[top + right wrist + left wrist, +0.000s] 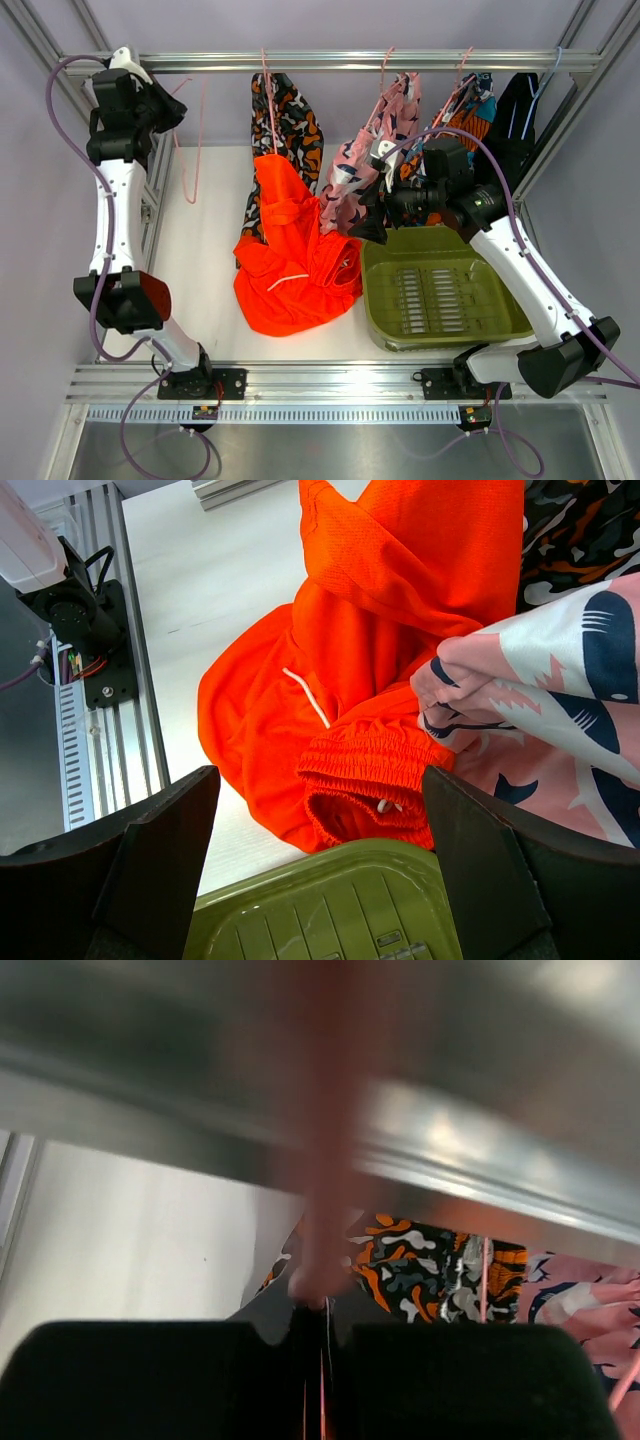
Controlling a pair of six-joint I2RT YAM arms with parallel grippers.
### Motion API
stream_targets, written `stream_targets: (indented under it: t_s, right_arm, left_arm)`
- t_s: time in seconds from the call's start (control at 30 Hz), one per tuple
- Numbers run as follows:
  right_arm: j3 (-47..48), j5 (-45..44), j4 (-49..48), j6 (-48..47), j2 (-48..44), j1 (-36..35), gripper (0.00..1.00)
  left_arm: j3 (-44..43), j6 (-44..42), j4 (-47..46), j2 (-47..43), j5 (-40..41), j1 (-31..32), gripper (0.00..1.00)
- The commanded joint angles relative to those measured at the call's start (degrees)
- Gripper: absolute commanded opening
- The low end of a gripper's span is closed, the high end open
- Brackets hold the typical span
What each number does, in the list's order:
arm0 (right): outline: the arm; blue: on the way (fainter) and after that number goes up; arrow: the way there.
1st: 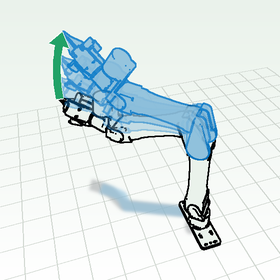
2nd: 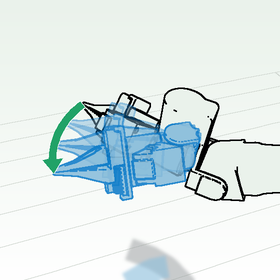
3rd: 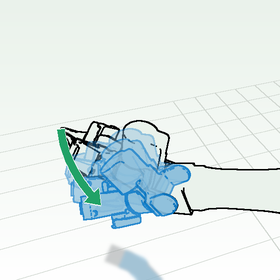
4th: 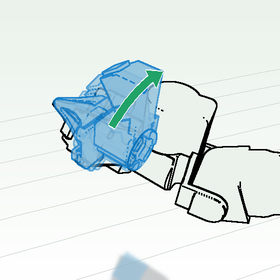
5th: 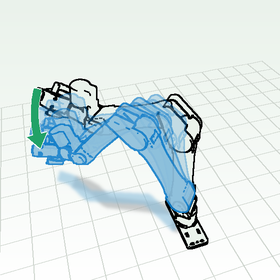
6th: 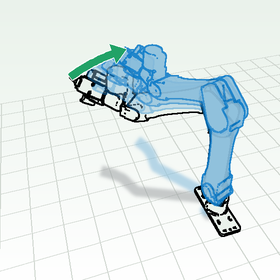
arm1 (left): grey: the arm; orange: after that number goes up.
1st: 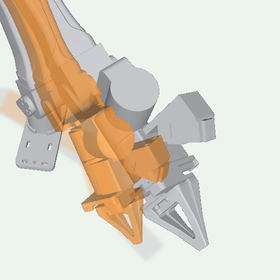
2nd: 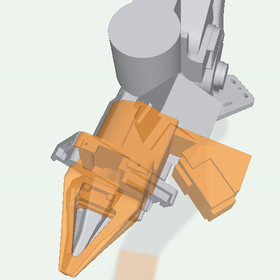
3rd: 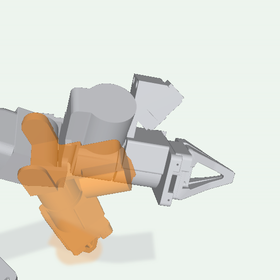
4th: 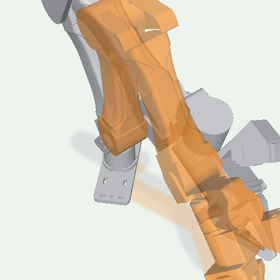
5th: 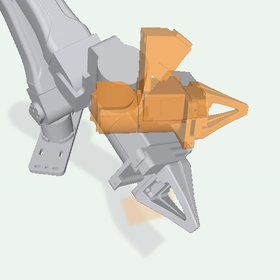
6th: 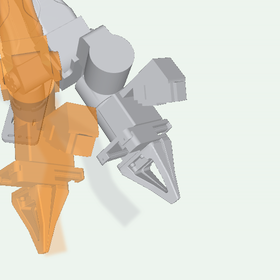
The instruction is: Remove the shorts from the hanger
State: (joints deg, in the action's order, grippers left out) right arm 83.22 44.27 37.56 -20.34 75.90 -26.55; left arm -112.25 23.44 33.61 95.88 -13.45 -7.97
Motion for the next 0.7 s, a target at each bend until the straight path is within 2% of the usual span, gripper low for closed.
stream_targets:
  t_s: [0.0, 0.17, 0.53, 0.6, 0.63, 0.67]
  right_arm:
    - [0.4, 1.0, -1.5, 0.2, -0.6, 0.5, 0.91]
    - [0.2, 1.1, -1.5, 0.2, -0.7, 0.6, 0.91]
    - [0.1, 1.4, -1.6, 0.1, -0.8, 0.6, 0.92]
    - [0.1, 1.4, -1.5, 0.1, -0.8, 0.6, 0.92]
    - [0.2, 1.4, -1.4, 0.1, -0.9, 0.6, 0.92]
    - [0.2, 1.4, -1.4, 0.0, -0.9, 0.5, 0.92]
  left_arm:
    - [3.5, -0.6, -0.7, -2.0, 0.6, 0.0, 0.05]
    - [9.7, -1.2, -3.4, -5.5, 1.6, 0.0, 0.13]
    - [12.9, -2.2, -5.5, -8.9, 0.9, -0.1, 0.29]
    - [13.2, -2.3, -6.1, -9.4, 0.8, 0.0, 0.43]
    - [13.6, -2.2, -7.2, -9.8, 0.7, 0.0, 0.55]
    - [14.0, -2.3, -8.0, -10.4, 0.6, -0.1, 0.55]
